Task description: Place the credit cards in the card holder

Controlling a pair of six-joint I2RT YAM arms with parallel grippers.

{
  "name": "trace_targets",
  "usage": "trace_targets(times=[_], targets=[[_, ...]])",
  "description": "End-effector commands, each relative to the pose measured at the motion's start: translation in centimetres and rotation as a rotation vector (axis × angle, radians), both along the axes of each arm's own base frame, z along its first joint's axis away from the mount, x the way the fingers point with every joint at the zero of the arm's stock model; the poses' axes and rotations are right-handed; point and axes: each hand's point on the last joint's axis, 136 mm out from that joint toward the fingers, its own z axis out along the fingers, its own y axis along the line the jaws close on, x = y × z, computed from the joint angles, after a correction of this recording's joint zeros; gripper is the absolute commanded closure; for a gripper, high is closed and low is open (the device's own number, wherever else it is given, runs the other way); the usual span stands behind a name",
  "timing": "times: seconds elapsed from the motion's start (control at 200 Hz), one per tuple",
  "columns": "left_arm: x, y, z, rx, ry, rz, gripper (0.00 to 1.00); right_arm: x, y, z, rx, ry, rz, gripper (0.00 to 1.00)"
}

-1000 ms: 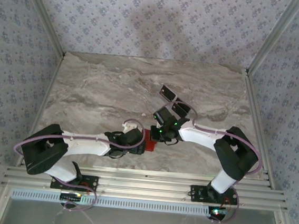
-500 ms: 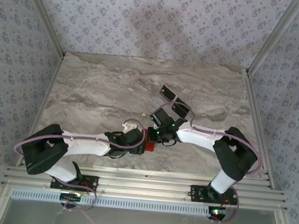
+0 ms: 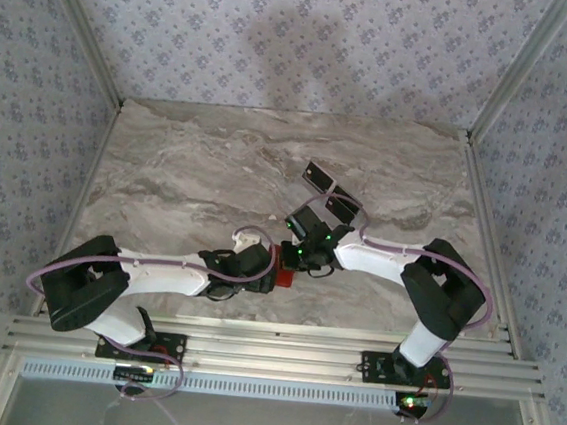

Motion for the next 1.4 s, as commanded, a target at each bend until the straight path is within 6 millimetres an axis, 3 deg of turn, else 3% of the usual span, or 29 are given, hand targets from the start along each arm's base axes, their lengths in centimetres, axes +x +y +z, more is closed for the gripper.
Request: trace_targets(times=[0.0, 0.29, 0.61, 1.134, 1.264, 1.394], targets=[[-0.3, 0.7, -1.7, 0.048, 0.032, 0.004, 0.01, -0.8, -1.5, -2.0, -0.057, 0.040, -0.020, 1.00], [-0.3, 0.7, -1.6, 0.047, 0.032, 0.003, 0.02, -1.7, -1.9, -3.0, -0.071, 0.058, -0.024, 1.00], [-0.4, 0.9, -1.4, 0.042, 0.025, 0.008, 0.01, -2.3, -4.6, -5.0, -0.112, 0.076, -0.088, 1.00], [-0.5, 1.1, -1.4, 0.049, 0.028, 0.015, 0.01, -3.8, -6.9, -9.7, -0.095, 0.183, -0.180, 1.00], [-0.5, 0.9, -1.4, 0.050, 0.028, 0.011, 0.02, -3.9, -7.1, -9.9, -0.084, 0.192, -0.191, 1.00], [-0.4, 0.8, -1.1, 0.046, 0.024, 0.012, 0.01, -3.2, -6.6, -8.6, -0.061, 0.168, -0.183, 1.00]])
